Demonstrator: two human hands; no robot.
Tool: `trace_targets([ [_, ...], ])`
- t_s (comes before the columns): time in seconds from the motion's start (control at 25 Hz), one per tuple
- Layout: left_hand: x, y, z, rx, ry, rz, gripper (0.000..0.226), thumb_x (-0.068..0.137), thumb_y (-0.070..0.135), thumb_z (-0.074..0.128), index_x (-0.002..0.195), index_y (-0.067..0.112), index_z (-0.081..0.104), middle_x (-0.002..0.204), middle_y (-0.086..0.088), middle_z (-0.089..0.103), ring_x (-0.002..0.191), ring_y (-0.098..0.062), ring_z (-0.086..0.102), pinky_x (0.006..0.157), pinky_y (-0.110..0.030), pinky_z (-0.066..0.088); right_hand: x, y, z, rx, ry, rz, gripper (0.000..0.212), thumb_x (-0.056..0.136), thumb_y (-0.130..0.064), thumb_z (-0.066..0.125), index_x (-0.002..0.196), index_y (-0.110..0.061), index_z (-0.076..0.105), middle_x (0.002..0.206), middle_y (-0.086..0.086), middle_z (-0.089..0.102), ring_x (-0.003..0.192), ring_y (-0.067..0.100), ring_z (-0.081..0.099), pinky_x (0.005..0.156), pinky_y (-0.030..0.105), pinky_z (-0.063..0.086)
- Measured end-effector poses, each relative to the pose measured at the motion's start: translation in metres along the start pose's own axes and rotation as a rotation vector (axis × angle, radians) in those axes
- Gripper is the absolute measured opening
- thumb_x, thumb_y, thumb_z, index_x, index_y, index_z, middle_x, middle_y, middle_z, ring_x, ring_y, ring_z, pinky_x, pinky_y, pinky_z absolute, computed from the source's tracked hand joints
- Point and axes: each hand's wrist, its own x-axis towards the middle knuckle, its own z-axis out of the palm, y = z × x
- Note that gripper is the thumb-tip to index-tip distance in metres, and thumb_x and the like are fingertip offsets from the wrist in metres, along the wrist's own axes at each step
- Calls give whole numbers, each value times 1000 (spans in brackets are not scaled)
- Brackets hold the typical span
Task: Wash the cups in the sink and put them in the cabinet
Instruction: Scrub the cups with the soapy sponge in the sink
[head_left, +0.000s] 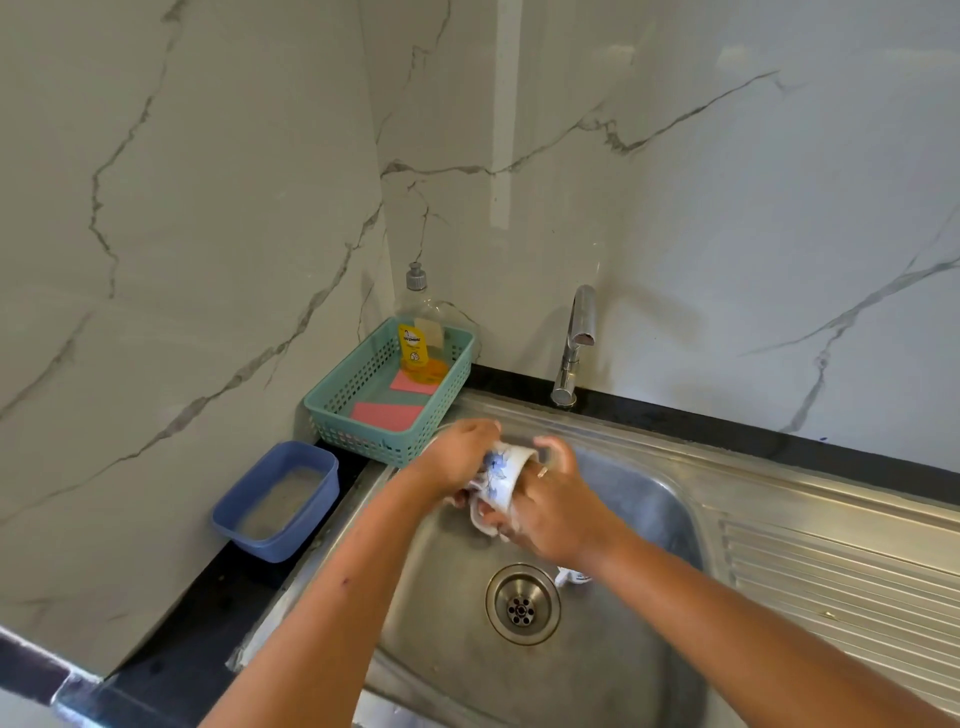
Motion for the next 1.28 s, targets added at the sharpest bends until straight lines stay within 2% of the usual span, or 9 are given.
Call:
trace_targets([
  [0.12,1,-1,-9,-102,-58,-135,40,97,41,42,69,15,50,48,0,51,40,-12,46,41,-16,31,9,-5,-3,125,-94,187,42,95,-38,35,93,-12,69,85,3,68,78,22,63,88,43,39],
  [0.32,-6,-16,24,-533,96,206,15,94,28,52,93,14,55,69,4,62,61,-13,60,49,-22,44,66,-42,-23,1362,340,1667,26,97,-39,44,87,-20,59,86,2,65,85,21,65,73,36,52],
  [0.4,-8,-18,28,-629,74,216,17,96,25,46,88,13,55,62,4,58,53,-13,53,45,-22,37,59,-48,-25,1171,305,1487,31,99,-38,41,93,-13,58,86,1,65,82,18,64,73,33,50],
  [0.6,-4,-2,-3,-454,-200,-262,39,93,45,50,71,14,56,49,-3,50,33,-8,37,31,-11,20,-9,7,-5,10,35,5,29,96,-25,46,112,-2,55,100,13,67,93,28,63,73,42,53],
  [0.72,-7,2,10,-459,-199,-234,48,91,56,47,73,14,62,58,-6,56,44,-13,45,40,-19,33,-13,20,1,1,4,71,29,89,-10,48,113,0,62,106,14,68,102,29,58,85,42,50],
  [0.88,-9,2,25,-660,35,13,51,87,60,50,74,17,73,78,-7,72,74,-21,67,74,-36,52,20,-21,-22,772,32,914,23,93,-30,50,103,-13,63,92,6,69,86,20,66,80,45,54],
  [1.0,-11,-7,40,-652,203,185,36,91,37,58,75,5,57,66,-5,61,63,-19,58,59,-29,47,46,-44,-34,1158,165,1457,30,96,-43,43,101,-18,58,91,4,68,87,19,66,82,43,54],
  [1.16,-8,4,23,-847,63,-166,32,94,23,51,68,9,64,60,-9,63,51,-20,61,54,-28,46,10,-27,-17,63,110,381,27,91,-36,48,93,-12,61,83,4,64,78,19,57,79,41,47],
  [1.28,-6,4,17,-770,9,-352,33,94,29,50,74,7,65,56,-10,64,54,-25,59,56,-29,41,-2,22,-14,-168,0,-118,20,88,-25,54,93,-12,69,87,2,66,79,20,64,94,48,33],
])
